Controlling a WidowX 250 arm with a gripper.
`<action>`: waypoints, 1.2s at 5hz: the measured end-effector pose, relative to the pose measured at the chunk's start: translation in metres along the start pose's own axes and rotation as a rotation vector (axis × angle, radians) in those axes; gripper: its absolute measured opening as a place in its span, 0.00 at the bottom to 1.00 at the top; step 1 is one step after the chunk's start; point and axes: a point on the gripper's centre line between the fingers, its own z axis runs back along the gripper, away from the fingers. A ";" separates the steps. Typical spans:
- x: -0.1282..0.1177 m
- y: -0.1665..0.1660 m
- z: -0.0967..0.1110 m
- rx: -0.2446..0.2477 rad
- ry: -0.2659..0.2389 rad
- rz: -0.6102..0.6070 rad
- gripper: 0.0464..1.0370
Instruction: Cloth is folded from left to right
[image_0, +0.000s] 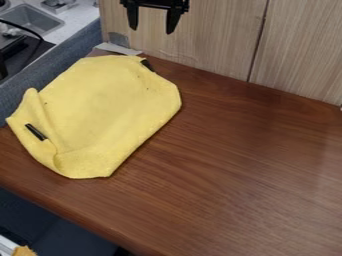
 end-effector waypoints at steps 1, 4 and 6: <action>-0.010 -0.003 -0.016 0.001 0.042 -0.001 0.96; -0.073 0.026 0.012 -0.072 0.019 0.136 0.96; -0.126 0.073 0.005 -0.094 0.001 0.235 0.96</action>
